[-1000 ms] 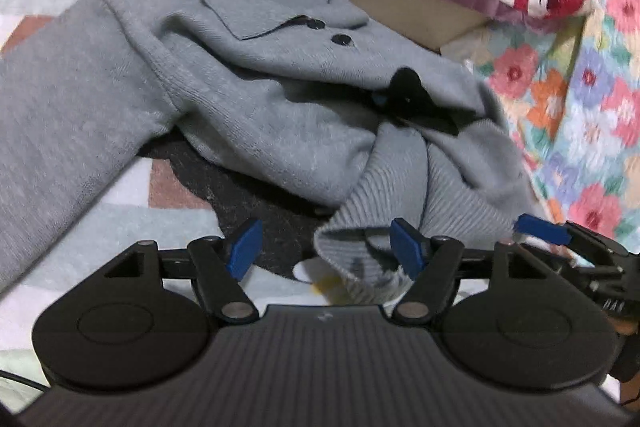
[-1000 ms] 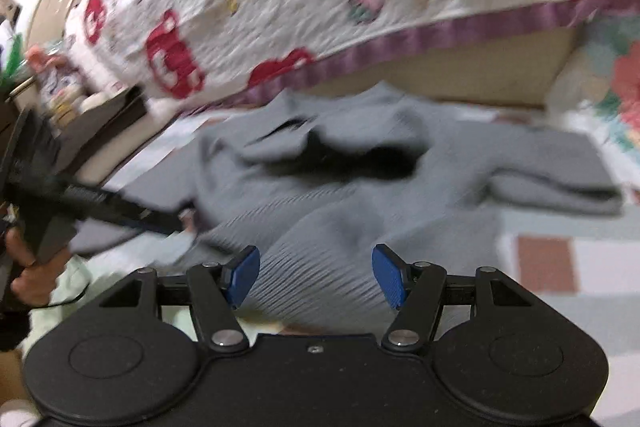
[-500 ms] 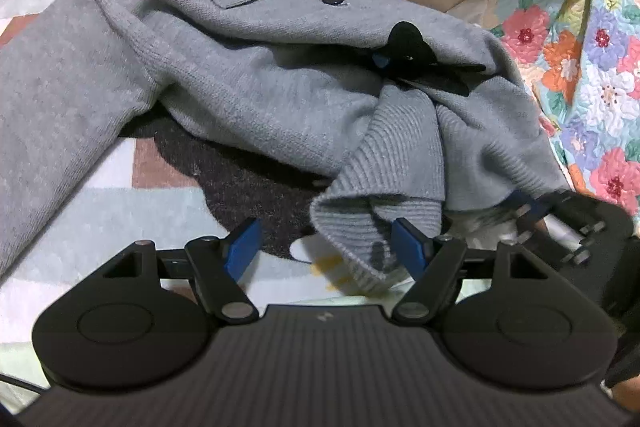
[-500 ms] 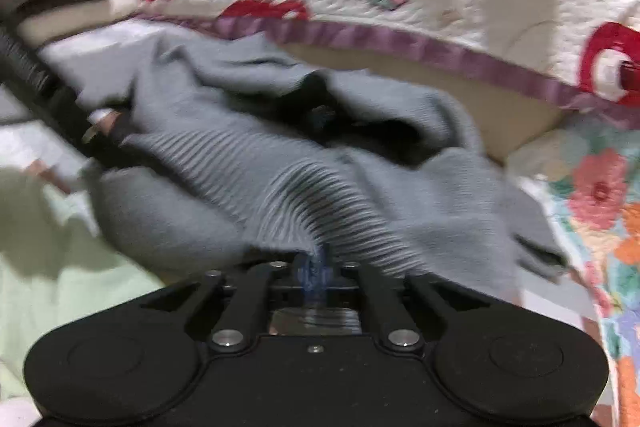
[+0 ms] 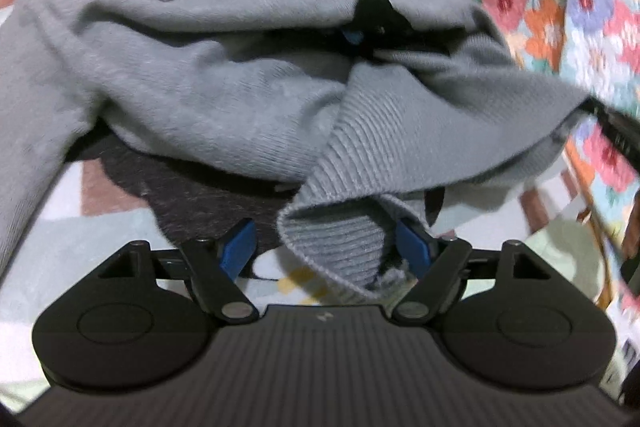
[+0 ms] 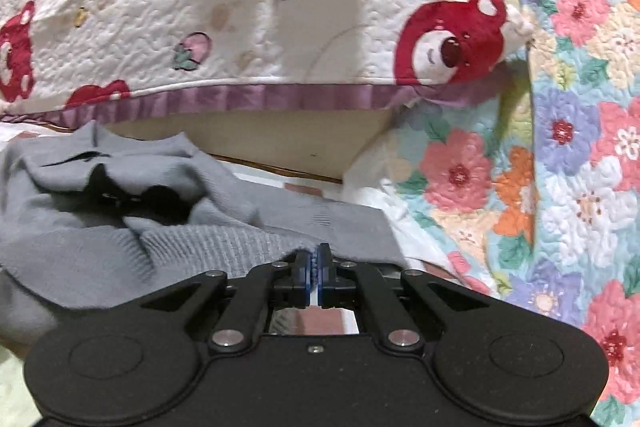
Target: Fold clothes
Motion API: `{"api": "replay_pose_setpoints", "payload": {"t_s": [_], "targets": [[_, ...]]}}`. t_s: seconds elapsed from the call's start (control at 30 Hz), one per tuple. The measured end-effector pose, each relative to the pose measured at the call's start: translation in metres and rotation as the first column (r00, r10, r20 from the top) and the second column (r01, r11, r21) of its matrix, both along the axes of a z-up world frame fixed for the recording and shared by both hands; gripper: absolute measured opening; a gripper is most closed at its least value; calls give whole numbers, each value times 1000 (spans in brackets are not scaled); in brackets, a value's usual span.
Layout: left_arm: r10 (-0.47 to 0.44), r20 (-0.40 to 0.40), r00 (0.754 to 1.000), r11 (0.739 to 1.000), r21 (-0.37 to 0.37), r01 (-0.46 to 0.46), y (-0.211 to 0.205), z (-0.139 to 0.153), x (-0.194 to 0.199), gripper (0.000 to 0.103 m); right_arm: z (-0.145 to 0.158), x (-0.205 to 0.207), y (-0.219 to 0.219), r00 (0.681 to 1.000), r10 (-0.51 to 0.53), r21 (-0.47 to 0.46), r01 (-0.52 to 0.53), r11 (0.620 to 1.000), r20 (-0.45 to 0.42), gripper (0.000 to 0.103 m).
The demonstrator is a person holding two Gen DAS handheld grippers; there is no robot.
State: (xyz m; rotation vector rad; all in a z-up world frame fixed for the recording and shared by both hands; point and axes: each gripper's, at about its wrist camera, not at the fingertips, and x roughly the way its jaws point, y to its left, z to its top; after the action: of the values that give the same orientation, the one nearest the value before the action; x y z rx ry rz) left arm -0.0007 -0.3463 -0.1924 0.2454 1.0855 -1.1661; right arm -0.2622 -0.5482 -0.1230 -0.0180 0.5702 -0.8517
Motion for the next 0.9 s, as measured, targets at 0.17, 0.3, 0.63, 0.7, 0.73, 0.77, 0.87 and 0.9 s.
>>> {"api": "replay_pose_setpoints", "payload": {"t_s": [0.17, 0.3, 0.63, 0.7, 0.73, 0.77, 0.87, 0.9], "targets": [[-43, 1, 999, 999, 4, 43, -8, -5, -1, 75, 2, -15, -17, 996, -42, 89, 34, 995, 84, 1], [-90, 25, 996, 996, 5, 89, -14, -5, -7, 4, 2, -24, -33, 984, -77, 194, 45, 980, 159, 1], [-1, 131, 991, 998, -66, 10, -20, 16, -3, 8, -30, -25, -24, 983, -71, 318, 13, 948, 171, 32], [19, 110, 994, 998, -68, -11, -22, 16, 1, 8, -37, -23, -22, 986, -80, 330, 28, 944, 146, 36], [29, 99, 995, 997, -69, -22, -23, 16, 3, 12, -40, -24, -21, 986, -88, 344, 33, 938, 144, 40], [39, 88, 995, 997, -70, -33, -25, 16, 6, 15, -42, -26, -21, 983, -98, 366, 35, 930, 154, 44], [66, 51, 997, 995, -73, -62, -27, 14, 11, 39, -50, -32, -21, 973, -132, 444, 36, 895, 189, 57], [72, 23, 997, 995, -76, -70, -24, 11, 12, 47, -52, -34, -21, 969, -145, 471, 35, 882, 200, 58]]}}
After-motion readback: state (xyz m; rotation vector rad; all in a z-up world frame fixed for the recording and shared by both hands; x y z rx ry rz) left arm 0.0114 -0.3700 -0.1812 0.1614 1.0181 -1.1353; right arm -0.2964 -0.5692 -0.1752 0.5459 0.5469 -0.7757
